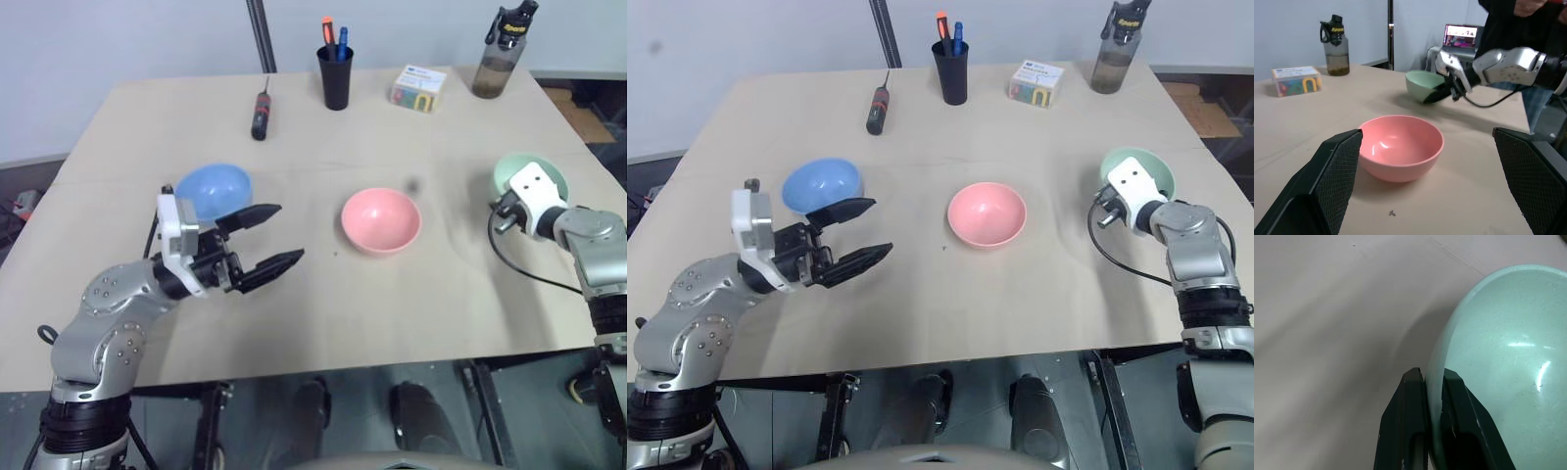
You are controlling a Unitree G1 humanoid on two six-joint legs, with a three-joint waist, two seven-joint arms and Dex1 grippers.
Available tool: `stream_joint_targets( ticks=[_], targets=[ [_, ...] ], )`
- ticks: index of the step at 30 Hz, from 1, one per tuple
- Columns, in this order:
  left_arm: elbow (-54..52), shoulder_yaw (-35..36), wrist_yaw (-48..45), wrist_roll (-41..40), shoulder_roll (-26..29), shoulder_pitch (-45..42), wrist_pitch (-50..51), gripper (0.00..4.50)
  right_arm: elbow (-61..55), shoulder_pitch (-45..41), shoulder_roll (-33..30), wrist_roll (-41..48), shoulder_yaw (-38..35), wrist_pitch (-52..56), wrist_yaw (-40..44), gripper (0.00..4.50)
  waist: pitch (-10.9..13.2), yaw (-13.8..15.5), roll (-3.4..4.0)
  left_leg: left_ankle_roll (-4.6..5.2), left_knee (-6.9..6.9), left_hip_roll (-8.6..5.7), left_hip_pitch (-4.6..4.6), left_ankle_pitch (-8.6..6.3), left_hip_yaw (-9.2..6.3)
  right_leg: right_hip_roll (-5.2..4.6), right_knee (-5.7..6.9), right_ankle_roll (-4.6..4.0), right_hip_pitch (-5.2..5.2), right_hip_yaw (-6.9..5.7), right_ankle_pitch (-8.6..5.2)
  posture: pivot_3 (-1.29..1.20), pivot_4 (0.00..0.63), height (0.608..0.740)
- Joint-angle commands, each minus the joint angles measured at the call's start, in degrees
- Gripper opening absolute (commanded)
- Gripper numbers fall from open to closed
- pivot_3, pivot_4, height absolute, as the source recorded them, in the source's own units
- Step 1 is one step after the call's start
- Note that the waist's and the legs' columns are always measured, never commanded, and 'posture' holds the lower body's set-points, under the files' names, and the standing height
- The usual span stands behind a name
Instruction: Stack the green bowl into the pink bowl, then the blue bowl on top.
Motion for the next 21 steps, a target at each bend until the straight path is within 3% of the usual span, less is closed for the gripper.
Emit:
stream_joint_targets(
  ticks=[1,6,9,12,17,21],
  targets=[
    [0.1,0.4,4.6,4.2,-0.6,-0.7,-2.1,4.5,-18.7,-0.4,3.8,8.3,3.5,4.1,5.4,0.02,0.0,-0.2,0.0,0.0,-0.01,0.02,0.0,0.0,0.0,0.02,0.0,0.0,0.0,0.0,0.0,0.0,0.15,0.74],
    [1.8,-0.8,13.4,14.4,-1.1,-2.4,-4.5,4.5,-26.7,-2.5,10.4,9.0,12.7,9.4,5.6,0.02,0.0,0.3,-0.02,0.0,-0.01,0.19,0.03,0.0,-0.16,0.25,0.07,0.01,-0.03,-0.06,0.0,0.0,0.15,0.74],
    [2.2,-1.0,15.5,16.8,-1.4,-3.3,-5.3,4.5,-23.3,-3.1,12.4,6.4,16.5,7.9,4.6,1.04,0.0,1.2,-0.08,-0.02,0.08,0.07,0.01,0.01,-0.28,0.22,0.0,0.02,0.09,-0.08,0.02,0.0,0.15,0.74],
    [1.5,-1.0,18.5,19.5,-1.1,-3.5,-4.4,4.5,-19.7,-3.7,11.6,2.9,18.4,5.5,4.1,2.35,0.0,1.5,-0.11,-0.03,0.11,0.04,0.01,0.01,-0.22,0.18,-0.05,0.09,0.11,-0.06,0.06,0.0,0.15,0.74],
    [0.6,-1.0,24.2,25.7,-1.1,-2.8,-3.7,4.5,-22.2,-3.4,9.4,3.1,16.0,6.4,4.3,4.36,0.0,1.4,-0.1,-0.04,0.04,0.06,0.0,0.01,-0.23,0.2,-0.04,0.09,0.03,-0.05,0.07,0.0,0.15,0.74],
    [-0.3,-1.7,27.9,28.1,-1.2,-2.9,1.2,4.5,-26.3,-2.2,7.8,4.8,13.6,8.6,4.2,4.45,0.0,1.2,-0.1,-0.04,-0.01,0.07,-0.01,0.01,-0.2,0.2,-0.04,0.09,-0.02,-0.03,0.07,0.0,0.15,0.74]
  ],
)
